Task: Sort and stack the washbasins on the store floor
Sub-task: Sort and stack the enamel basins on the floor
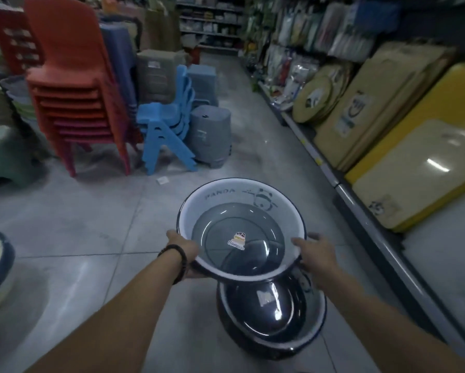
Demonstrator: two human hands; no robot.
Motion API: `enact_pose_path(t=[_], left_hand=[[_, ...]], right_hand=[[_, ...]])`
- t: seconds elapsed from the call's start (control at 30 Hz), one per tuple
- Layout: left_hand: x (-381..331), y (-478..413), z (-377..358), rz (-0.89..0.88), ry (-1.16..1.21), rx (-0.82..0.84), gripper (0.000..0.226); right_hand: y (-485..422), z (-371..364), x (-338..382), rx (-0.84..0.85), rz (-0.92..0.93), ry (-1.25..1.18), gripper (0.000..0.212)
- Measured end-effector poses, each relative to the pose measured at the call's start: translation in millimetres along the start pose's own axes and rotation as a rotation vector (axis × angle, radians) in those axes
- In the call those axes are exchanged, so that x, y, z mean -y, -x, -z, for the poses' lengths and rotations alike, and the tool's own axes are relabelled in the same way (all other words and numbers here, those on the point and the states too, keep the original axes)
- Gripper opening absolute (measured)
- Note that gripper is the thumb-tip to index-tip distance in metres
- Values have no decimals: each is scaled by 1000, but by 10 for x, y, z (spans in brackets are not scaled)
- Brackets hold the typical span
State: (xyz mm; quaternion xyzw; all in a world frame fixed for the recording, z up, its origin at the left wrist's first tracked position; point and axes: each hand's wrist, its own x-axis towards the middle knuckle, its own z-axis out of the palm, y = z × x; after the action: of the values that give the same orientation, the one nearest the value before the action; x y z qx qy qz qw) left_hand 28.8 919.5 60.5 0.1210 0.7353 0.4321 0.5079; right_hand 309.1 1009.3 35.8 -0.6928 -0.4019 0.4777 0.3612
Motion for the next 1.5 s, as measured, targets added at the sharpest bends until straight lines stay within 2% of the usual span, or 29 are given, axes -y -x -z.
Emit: enact_pose_path(t=[0.07,0.17,0.27,0.37,0.47,0.73,0.83,0.97,1.07,1.13,1.27,1.3,1.37,1.43,1.5], left_hand=[[-48,118,-127,-24,-98,56,50],[-32,95,-299,-108,-236,138,41],[49,-55,-481,-155,-296,117,47],[202,-231,-688,-131,-291,30,55],[338,-420,-880,-126,-402,-6,54],[747,-817,-1261,60,-694,-69,48],[789,-923,-1262,104,-763,-119,52],[808,-1018,-1278,204,-875,-41,54],[845,-1006,-1311,279,-1032,48,58],[877,-1032,-1334,286,-1136,120,72],[893,-1130,-1372,279,-1157,183,79],[874,-1126,-1376,293,-1121,185,74],[815,-1087,-1347,311,-1054,222,55],[750,-1037,-1233,297,-1018,235,46],[667,-988,-1039,223,-1040,206,47]], right_hand=[[-205,397,9,24,16,83,62],[-366,770,-63,49,53,181,44],[-555,875,-267,9,-11,182,28],[-686,858,-505,-28,-82,181,31],[-764,865,-726,-27,-134,252,27],[-936,825,-1150,36,-220,448,18],[-1051,691,-1272,114,-258,440,31],[-1104,562,-1325,108,-313,468,33],[-1169,473,-1356,72,-356,489,55],[-1223,424,-1395,101,-401,459,66],[-1265,389,-1361,162,-505,451,94],[-1261,392,-1332,205,-517,489,96],[-1245,409,-1252,269,-534,594,86],[-1266,384,-1239,228,-493,686,84],[-1238,295,-1209,137,-405,831,83]])
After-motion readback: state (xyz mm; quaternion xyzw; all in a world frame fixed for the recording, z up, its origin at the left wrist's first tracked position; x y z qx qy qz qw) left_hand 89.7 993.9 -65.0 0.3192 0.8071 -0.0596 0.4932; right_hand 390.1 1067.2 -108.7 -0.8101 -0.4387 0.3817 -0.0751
